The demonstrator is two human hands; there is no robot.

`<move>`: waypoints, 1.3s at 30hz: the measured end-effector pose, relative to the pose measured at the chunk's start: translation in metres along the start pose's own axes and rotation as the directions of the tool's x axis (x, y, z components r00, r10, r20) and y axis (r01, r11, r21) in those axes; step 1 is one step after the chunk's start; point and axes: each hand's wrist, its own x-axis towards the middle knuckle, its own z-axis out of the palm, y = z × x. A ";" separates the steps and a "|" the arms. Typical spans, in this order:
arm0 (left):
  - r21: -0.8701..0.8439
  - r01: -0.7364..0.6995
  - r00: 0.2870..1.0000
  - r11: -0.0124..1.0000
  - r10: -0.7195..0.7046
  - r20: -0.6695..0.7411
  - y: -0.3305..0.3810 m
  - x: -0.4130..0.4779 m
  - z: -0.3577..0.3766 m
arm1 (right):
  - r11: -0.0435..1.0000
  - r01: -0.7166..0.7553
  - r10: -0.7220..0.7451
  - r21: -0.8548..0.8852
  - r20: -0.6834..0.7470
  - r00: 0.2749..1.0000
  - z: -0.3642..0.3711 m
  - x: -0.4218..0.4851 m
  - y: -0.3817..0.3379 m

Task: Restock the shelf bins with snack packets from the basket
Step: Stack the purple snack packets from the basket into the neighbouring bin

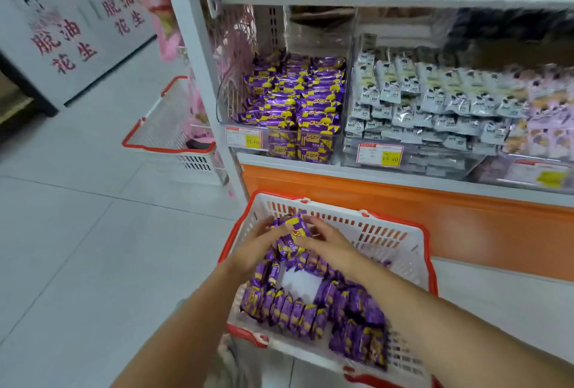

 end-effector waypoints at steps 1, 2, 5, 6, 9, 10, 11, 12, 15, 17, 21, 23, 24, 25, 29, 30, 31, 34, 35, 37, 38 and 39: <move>0.015 -0.006 1.000 1.000 0.006 -0.012 0.006 -0.005 -0.004 | 0.998 0.045 -0.044 -0.053 0.007 0.999 -0.002 -0.004 -0.008; 0.026 -0.024 1.000 0.999 0.025 -0.014 0.012 -0.011 -0.006 | 0.992 0.075 -0.074 -0.096 0.019 0.997 -0.003 -0.008 -0.017; 0.044 -0.085 0.996 0.995 0.086 -0.012 0.031 -0.030 -0.008 | 0.972 0.170 -0.162 -0.162 0.060 0.985 0.001 -0.025 -0.047; 0.047 -0.107 0.994 0.993 0.109 -0.031 0.038 -0.035 -0.008 | 0.960 0.206 -0.197 -0.190 0.066 0.978 0.002 -0.027 -0.056; 0.044 -0.182 0.977 0.982 0.185 -0.107 0.060 -0.046 -0.010 | 0.919 0.301 -0.290 -0.255 0.084 0.953 0.008 -0.031 -0.080; 0.031 -0.200 0.970 0.979 0.202 -0.133 0.068 -0.048 -0.011 | 0.911 0.329 -0.317 -0.248 0.088 0.944 0.010 -0.030 -0.088; 0.013 -0.221 0.964 0.975 0.220 -0.147 0.076 -0.051 -0.012 | 0.909 0.338 -0.327 -0.242 0.088 0.941 0.012 -0.030 -0.097; -0.006 -0.247 0.958 0.969 0.244 -0.152 0.083 -0.052 -0.014 | 0.902 0.363 -0.350 -0.236 0.095 0.932 0.013 -0.028 -0.107; -0.058 -0.322 0.937 0.945 0.309 -0.162 0.106 -0.051 -0.021 | 0.867 0.421 -0.405 -0.267 0.115 0.907 0.013 -0.021 -0.140; -0.095 -0.362 0.922 0.927 0.341 -0.183 0.123 -0.048 -0.027 | 0.831 0.467 -0.456 -0.303 0.110 0.883 0.011 -0.011 -0.160; -0.115 -0.401 0.902 0.909 0.371 -0.220 0.154 -0.033 -0.039 | 0.772 0.514 -0.518 -0.374 0.098 0.850 0.008 0.011 -0.199; -0.132 -0.417 0.895 0.899 0.382 -0.229 0.167 -0.021 -0.044 | 0.736 0.530 -0.544 -0.421 0.097 0.833 0.005 0.024 -0.215; -0.136 -0.429 0.889 0.893 0.391 -0.237 0.172 -0.015 -0.045 | 0.709 0.538 -0.560 -0.455 0.099 0.822 0.003 0.031 -0.221; -0.120 -0.440 0.880 0.890 0.400 -0.256 0.176 -0.009 -0.046 | 0.685 0.544 -0.577 -0.484 0.095 0.811 0.001 0.039 -0.227; 0.278 -0.418 0.781 0.865 0.498 -0.377 0.180 0.020 -0.053 | 0.608 0.549 -0.672 -0.573 -0.004 0.740 -0.012 0.081 -0.248; 0.428 -0.367 0.739 0.826 0.538 -0.405 0.178 0.027 -0.056 | 0.591 0.539 -0.692 -0.600 -0.034 0.721 -0.015 0.093 -0.253; 0.556 -0.315 0.700 0.769 0.584 -0.412 0.175 0.033 -0.061 | 0.582 0.532 -0.707 -0.614 -0.059 0.705 -0.018 0.104 -0.257; 0.785 -0.210 0.641 0.583 0.688 -0.340 0.168 0.049 -0.069 | 0.582 0.499 -0.725 -0.642 -0.132 0.676 -0.021 0.133 -0.266; 0.828 -0.192 0.634 0.527 0.711 -0.305 0.165 0.054 -0.070 | 0.585 0.487 -0.726 -0.648 -0.150 0.672 -0.021 0.140 -0.267; 0.870 -0.194 0.625 0.453 0.740 -0.247 0.158 0.063 -0.072 | 0.581 0.466 -0.719 -0.668 -0.154 0.678 -0.019 0.155 -0.266; 0.879 -0.201 0.623 0.433 0.748 -0.226 0.154 0.067 -0.072 | 0.581 0.452 -0.708 -0.677 -0.146 0.691 -0.017 0.161 -0.264; 0.889 -0.205 0.617 0.410 0.759 -0.208 0.150 0.070 -0.072 | 0.584 0.440 -0.694 -0.682 -0.139 0.707 -0.016 0.166 -0.262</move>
